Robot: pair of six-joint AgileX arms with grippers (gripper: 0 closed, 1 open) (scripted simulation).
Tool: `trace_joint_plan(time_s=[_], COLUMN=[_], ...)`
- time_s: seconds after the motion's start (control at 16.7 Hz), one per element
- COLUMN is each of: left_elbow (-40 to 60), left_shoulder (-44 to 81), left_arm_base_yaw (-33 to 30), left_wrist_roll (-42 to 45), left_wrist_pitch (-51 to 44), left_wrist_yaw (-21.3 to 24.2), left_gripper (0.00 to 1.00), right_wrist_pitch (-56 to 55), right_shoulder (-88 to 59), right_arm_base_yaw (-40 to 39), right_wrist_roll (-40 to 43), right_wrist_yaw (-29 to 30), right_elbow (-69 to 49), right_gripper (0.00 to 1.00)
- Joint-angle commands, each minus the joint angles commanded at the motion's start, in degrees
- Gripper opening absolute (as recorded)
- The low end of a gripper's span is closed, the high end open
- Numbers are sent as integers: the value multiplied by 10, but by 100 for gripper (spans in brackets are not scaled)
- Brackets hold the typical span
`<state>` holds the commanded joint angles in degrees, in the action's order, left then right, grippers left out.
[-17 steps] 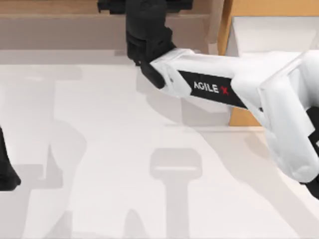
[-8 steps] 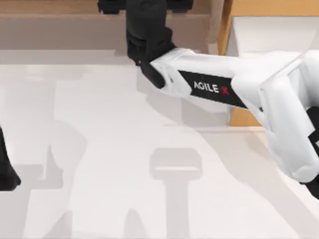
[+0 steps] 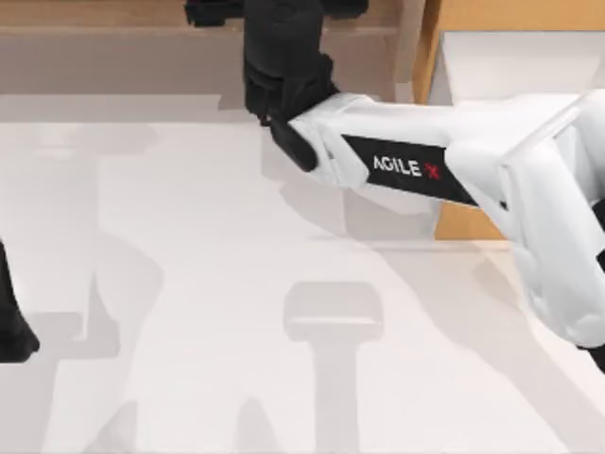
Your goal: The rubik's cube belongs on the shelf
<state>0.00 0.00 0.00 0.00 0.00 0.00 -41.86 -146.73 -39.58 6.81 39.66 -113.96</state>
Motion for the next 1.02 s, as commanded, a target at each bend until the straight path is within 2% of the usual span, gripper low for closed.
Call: trace_joint_plan(time_s=[0.18,0.42,0.72,1.02], left_elbow=[0,0,0,0], left_shoulder=[0,0,0,0], left_arm_base_yaw=[0,0,0,0], left_wrist_roll=[0,0,0,0], left_wrist_pitch=[0,0,0,0], left_wrist_yaw=[0,0,0,0], left_gripper=[100,100,100,100], right_wrist_pitch=[-70,-201,-365,-493], right_shoulder=[51,130,214,272], right_arm_base_yaw=[-9,-18,-7,31], right_wrist_roll=[59,180,377,584], right_wrist_yaw=[-29,-83,-149,-186], right_elbow=[90,282,574,829], right_gripper=[100,100,100,100])
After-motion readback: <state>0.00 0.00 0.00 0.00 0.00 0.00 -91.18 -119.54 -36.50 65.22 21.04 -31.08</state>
